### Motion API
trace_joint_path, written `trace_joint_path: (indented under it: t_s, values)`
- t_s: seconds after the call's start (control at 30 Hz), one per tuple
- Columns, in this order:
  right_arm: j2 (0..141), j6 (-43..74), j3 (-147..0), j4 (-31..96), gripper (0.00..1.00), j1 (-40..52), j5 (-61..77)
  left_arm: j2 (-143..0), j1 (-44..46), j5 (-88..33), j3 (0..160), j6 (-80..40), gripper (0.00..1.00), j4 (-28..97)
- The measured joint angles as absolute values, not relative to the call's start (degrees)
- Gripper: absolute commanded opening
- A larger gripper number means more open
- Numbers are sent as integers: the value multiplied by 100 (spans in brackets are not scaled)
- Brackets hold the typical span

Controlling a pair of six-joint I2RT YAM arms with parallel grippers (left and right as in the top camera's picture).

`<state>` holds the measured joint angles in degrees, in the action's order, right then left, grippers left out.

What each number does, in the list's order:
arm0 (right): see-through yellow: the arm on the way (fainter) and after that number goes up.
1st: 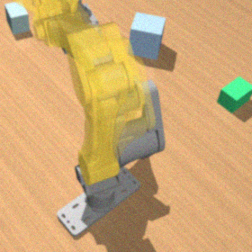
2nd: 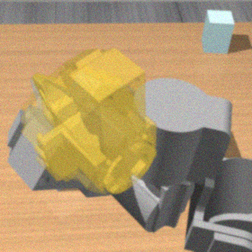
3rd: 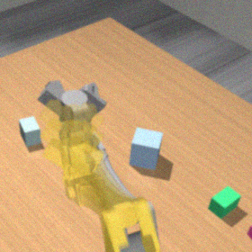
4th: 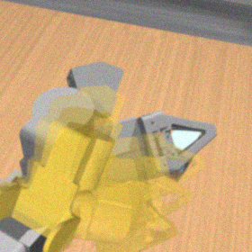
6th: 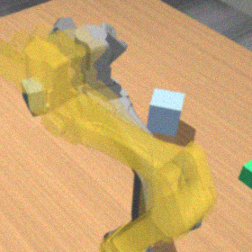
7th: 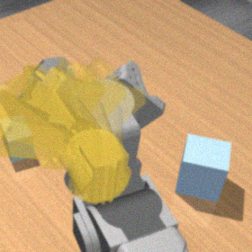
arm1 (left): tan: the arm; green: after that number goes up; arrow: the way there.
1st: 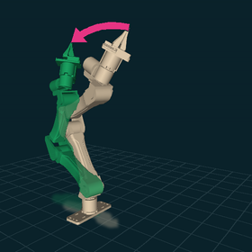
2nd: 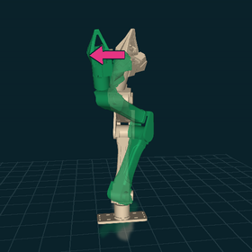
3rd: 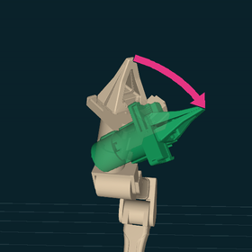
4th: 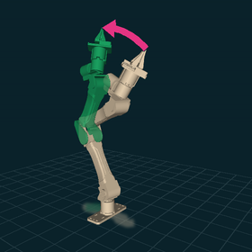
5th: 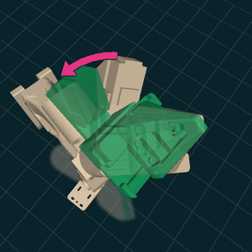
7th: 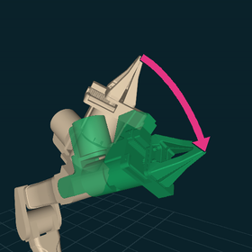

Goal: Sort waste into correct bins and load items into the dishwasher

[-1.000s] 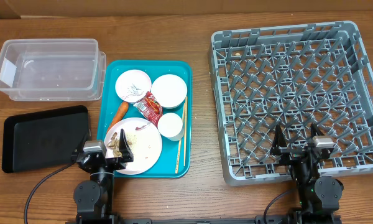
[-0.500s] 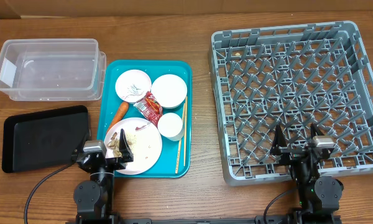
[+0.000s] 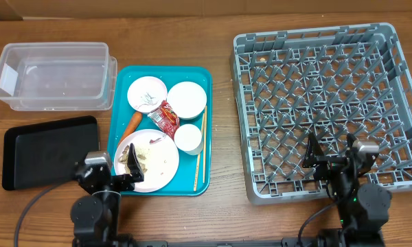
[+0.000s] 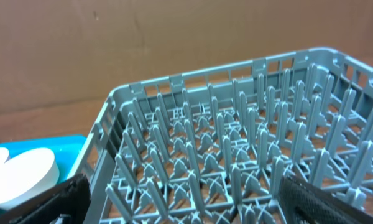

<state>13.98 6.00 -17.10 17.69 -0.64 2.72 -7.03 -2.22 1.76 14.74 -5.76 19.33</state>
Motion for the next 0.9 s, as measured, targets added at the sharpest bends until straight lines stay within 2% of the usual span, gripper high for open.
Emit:
trace_joint_path:
  t_s: [0.23, 0.4, 0.57, 0.73, 0.87, 0.9]
  values:
    - [3345, 604, -3642, 3420, 100, -67, 274, -3063, -222, -134, 3297, -576, 100, 2864]
    - [4600, 600, -5013, 4766, 100, -64, 274, -5089, -222, -895, 5168, -576, 100, 4287]
    - [5218, 600, -5537, 5238, 100, -64, 270, -6696, -193, -1498, 6497, -578, 100, 5719]
    - [5269, 600, -5537, 5275, 100, -64, 272, -7555, -158, -1822, 6569, -582, 100, 5822]
    - [5269, 598, -5540, 5290, 100, -64, 270, -7985, -156, -2226, 6573, -600, 95, 5649]
    - [5269, 600, -5540, 5315, 100, -64, 270, -8093, -148, -2322, 6573, -639, 91, 5568]
